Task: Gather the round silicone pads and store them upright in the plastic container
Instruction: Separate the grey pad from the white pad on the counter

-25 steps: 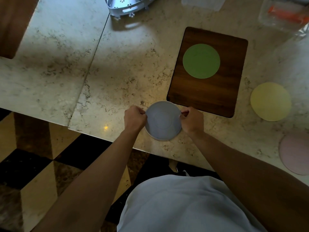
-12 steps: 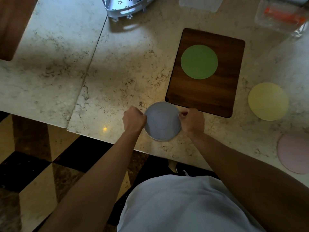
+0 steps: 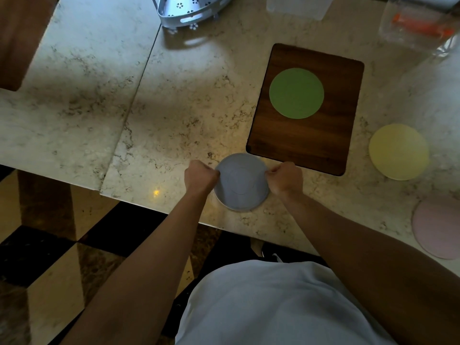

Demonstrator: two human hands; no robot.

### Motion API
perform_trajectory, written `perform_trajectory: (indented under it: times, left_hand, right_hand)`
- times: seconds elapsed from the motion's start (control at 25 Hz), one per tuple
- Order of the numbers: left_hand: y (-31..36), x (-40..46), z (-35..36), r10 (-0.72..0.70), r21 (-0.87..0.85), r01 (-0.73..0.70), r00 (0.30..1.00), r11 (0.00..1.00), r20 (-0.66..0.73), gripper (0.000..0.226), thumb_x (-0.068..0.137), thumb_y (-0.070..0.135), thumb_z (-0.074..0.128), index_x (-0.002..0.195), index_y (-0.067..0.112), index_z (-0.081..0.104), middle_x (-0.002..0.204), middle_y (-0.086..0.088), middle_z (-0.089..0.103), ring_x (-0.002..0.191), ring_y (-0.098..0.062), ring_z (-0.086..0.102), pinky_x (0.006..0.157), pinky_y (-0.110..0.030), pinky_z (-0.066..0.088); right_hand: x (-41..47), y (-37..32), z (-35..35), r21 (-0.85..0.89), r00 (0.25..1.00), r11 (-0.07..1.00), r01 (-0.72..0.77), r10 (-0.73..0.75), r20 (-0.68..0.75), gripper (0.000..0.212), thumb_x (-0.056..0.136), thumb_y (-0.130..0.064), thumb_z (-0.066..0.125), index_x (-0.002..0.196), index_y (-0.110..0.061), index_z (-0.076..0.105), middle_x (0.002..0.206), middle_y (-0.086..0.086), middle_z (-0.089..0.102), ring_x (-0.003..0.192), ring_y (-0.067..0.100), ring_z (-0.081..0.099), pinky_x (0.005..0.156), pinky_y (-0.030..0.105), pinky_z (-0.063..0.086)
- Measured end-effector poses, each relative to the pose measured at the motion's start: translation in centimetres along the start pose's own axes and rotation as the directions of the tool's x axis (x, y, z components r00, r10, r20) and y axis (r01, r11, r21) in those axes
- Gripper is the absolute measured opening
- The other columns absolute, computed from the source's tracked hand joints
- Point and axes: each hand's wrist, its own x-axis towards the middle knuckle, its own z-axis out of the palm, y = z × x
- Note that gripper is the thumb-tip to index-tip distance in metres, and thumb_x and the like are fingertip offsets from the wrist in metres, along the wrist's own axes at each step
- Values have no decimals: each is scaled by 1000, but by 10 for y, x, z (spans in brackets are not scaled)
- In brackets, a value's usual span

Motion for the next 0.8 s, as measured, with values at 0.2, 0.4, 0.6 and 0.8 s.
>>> perform_trajectory:
  times: [0.2,0.4,0.6,0.8]
  left_hand:
    - [-3,1,-1,-29,-63,32,998,997,49,16,75,15,71,77,-1,70,81,-18,72,75,-30,70,74,-47,61]
    - [-1,3,-4,-5,-153,26,991,988,137,8,77,9,72,81,2,72,84,-15,71,79,-29,69,74,-50,61]
    - [12,3,1,57,-172,-25,981,985,183,5,78,4,70,75,0,71,81,-18,70,77,-32,68,73,-49,62]
    - [39,-7,24,160,-141,-124,947,982,279,9,78,0,69,71,5,71,78,-18,69,68,-28,68,57,-34,56]
  right_hand:
    - [-6,1,3,30,999,999,28,-27,-32,42,79,-26,64,42,-17,45,42,-5,44,42,12,45,43,23,27]
    - [-6,7,3,84,997,994,73,-71,-37,19,78,-21,65,66,-9,72,70,7,72,66,19,64,62,33,51]
    - [-8,19,-1,124,996,990,65,-57,-70,15,80,-23,64,72,-16,75,67,-3,69,66,11,62,57,22,43]
    - [-13,49,-23,243,986,970,18,23,-164,26,82,-18,59,63,-2,64,59,12,59,53,23,52,56,33,40]
